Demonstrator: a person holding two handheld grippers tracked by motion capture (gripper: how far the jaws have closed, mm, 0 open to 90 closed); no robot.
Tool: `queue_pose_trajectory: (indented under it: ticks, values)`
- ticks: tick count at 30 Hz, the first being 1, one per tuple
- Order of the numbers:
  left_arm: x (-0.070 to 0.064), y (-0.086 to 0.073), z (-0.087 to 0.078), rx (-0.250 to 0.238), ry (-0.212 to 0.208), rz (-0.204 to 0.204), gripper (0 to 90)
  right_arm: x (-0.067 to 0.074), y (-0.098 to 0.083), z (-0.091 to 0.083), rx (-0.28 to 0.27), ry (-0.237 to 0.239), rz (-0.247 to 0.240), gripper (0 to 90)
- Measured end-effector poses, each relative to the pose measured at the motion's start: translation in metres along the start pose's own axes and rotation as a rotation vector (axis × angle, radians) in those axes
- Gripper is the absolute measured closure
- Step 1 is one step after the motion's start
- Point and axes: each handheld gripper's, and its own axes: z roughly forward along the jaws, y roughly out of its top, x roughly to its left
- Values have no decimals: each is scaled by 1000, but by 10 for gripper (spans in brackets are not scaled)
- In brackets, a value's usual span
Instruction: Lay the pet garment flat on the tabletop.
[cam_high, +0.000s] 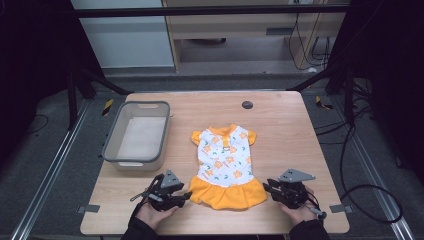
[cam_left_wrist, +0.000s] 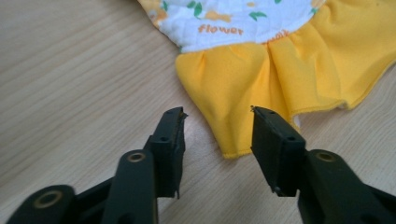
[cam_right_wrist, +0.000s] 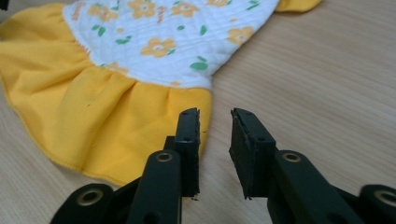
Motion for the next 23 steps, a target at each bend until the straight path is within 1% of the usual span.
queue_pose_trajectory:
  ticks: [4, 5, 6, 7, 9, 11, 13, 14, 15, 16, 17, 18, 22, 23]
  values:
    - [5, -5, -10, -37, 40, 3, 433, -9, -2, -5, -46, -44, 36, 553]
    - [5, -5, -10, -37, 40, 3, 414, -9, -2, -5, -46, -44, 36, 553]
    - [9, -8, -15, -55, 59, -1, 397, -14, -4, -7, -69, -72, 56, 498]
    - [11, -9, -17, -61, 68, -3, 382, -16, -4, -8, -76, -85, 61, 460]
    - [17, -13, -21, -67, 75, -11, 354, -22, -6, -9, -98, -122, 68, 397]
    - [23, -18, -24, -70, 82, -13, 337, -28, -8, -11, -109, -142, 89, 344]
    - [29, -22, -27, -73, 95, -18, 320, -33, -11, -11, -110, -152, 104, 315]
    - [32, -24, -29, -77, 106, -23, 313, -36, -12, -12, -111, -165, 108, 305]
    - [32, -24, -29, -77, 106, -23, 302, -36, -12, -12, -111, -165, 108, 305]
    - [38, -28, -34, -84, 123, -32, 291, -42, -14, -13, -114, -183, 121, 281]
    - [41, -30, -36, -88, 131, -37, 282, -44, -15, -13, -117, -187, 127, 269]
    - [41, -30, -36, -88, 131, -37, 271, -46, -16, -14, -118, -190, 136, 258]
    - [55, -45, -50, -101, 166, -73, 244, -54, -19, -16, -125, -213, 152, 238]
    - [55, -45, -50, -101, 166, -73, 240, -55, -20, -17, -124, -216, 158, 234]
